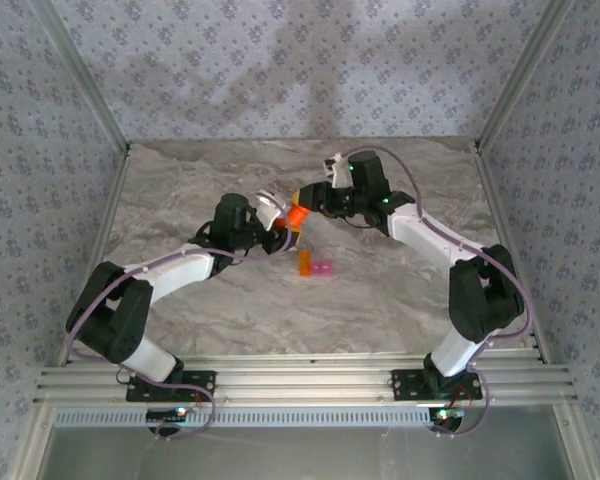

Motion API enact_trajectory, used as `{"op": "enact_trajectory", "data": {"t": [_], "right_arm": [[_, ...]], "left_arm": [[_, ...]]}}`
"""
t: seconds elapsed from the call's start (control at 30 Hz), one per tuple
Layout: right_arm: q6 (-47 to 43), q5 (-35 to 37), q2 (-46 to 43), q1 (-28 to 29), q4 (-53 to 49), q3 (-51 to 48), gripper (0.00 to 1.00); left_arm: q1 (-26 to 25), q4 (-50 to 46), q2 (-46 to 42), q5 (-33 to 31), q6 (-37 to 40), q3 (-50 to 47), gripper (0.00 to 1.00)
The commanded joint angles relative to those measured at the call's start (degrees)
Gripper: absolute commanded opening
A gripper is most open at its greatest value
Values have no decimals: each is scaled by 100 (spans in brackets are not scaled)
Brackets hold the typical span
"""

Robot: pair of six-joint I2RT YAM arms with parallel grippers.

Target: Sort the pills into containers

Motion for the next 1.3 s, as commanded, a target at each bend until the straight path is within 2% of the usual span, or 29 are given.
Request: {"op": "enact_trajectory", "data": {"t": [0.0, 0.1, 0.17, 0.3, 0.4, 0.57, 0.67, 1.07, 1.17, 1.27], "right_arm": [[-775, -667, -237, -178, 1374, -530, 32], [-999, -1051, -246, -273, 1535, -548, 34], [-1022, -1095, -264, -306, 1378, -455, 45], [-700, -724, -473, -435, 1108, -364, 68], [-350, -363, -606, -563, 659, -212, 75], [164, 462, -522, -563, -793, 421, 76], [420, 621, -394, -504, -1168, 586, 76], [406, 673, -29, -50, -1422, 739, 76], [411, 619, 9, 17, -1385, 706, 74], [395, 556, 27, 66, -1364, 694, 67]], "left_arm": [[203, 1236, -151, 978, -823, -22, 0], [325, 1456, -127, 1453, -1184, -6, 0], [326, 1365, -128, 1472, -1164, 33, 0], [304, 1059, -147, 1122, -899, 33, 0], [192, 631, -224, 592, -424, 46, 0], [-23, 162, -279, -166, 213, 86, 0], [-112, 33, -260, -449, 456, 117, 0], [-285, -229, -110, -607, 728, 349, 0], [-297, -227, -84, -604, 725, 368, 0], [-304, -224, -55, -590, 717, 373, 0]]}}
